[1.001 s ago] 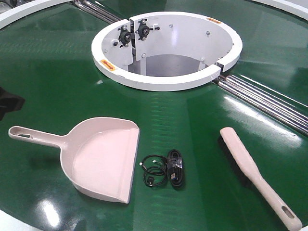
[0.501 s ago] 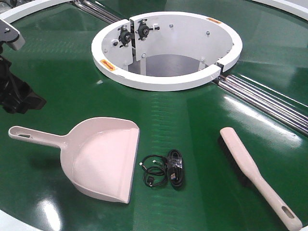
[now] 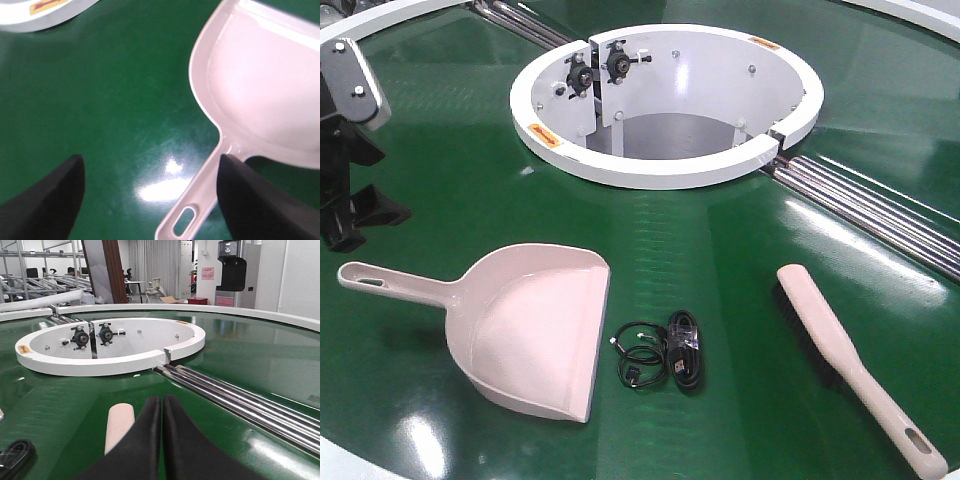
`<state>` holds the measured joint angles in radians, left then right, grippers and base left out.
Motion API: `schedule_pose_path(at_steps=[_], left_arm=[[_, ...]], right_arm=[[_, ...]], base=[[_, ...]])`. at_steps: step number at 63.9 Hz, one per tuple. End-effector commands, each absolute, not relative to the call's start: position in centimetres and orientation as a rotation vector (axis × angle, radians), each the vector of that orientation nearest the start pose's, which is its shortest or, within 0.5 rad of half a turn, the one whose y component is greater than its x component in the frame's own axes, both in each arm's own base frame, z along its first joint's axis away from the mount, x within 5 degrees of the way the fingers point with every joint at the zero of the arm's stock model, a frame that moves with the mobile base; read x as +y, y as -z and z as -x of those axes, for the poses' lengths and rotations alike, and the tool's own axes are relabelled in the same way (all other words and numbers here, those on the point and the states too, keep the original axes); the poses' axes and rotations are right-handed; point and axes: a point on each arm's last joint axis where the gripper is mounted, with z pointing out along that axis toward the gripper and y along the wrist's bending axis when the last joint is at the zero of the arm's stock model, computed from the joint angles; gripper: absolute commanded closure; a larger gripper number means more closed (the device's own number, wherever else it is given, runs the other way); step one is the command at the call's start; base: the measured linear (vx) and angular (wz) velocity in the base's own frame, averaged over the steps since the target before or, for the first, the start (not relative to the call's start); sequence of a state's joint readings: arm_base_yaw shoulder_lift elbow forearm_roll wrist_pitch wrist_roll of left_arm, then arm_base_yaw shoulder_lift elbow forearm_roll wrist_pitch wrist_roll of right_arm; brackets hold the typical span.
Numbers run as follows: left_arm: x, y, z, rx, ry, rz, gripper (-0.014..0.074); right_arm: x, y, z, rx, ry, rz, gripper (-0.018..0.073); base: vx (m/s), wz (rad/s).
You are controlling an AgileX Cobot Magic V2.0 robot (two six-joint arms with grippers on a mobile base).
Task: Clean and inspect green conveyor with broom and dustpan
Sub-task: 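Move the left gripper down to the pink dustpan handle, then close the left gripper around the dustpan handle near its scoop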
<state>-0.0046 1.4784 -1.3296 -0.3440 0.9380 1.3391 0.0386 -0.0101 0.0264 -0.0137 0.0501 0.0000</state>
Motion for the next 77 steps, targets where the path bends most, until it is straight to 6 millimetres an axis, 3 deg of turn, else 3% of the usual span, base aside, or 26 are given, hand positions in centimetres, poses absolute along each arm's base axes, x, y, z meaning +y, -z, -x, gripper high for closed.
schedule_pose_path(at_steps=[1, 23, 38, 77], left_arm=[[-3.3, -35.4, -31.3, 1.936, -0.147, -1.490, 0.0074], [-5.5, -29.9, -33.9, 1.934, -0.212, -1.880, 0.0074], [-6.2, -27.1, -34.8, 1.980, -0.147, -1.975, 0.0074], [-5.8, -23.8, -35.7, 2.027, -0.128, -2.122, 0.0074]], right_arm=[[0.2, -20.1, -5.6, 1.474, -0.015, 0.038, 0.0569], [0.2, -20.1, -5.6, 1.474, -0.015, 0.038, 0.0569], [0.2, -20.1, -5.6, 1.474, -0.015, 0.038, 0.0569], [0.2, -20.1, -5.6, 1.474, -0.015, 0.038, 0.0569]], base=[[0.00, 0.00], [0.00, 0.00], [0.00, 0.00], [0.00, 0.00]])
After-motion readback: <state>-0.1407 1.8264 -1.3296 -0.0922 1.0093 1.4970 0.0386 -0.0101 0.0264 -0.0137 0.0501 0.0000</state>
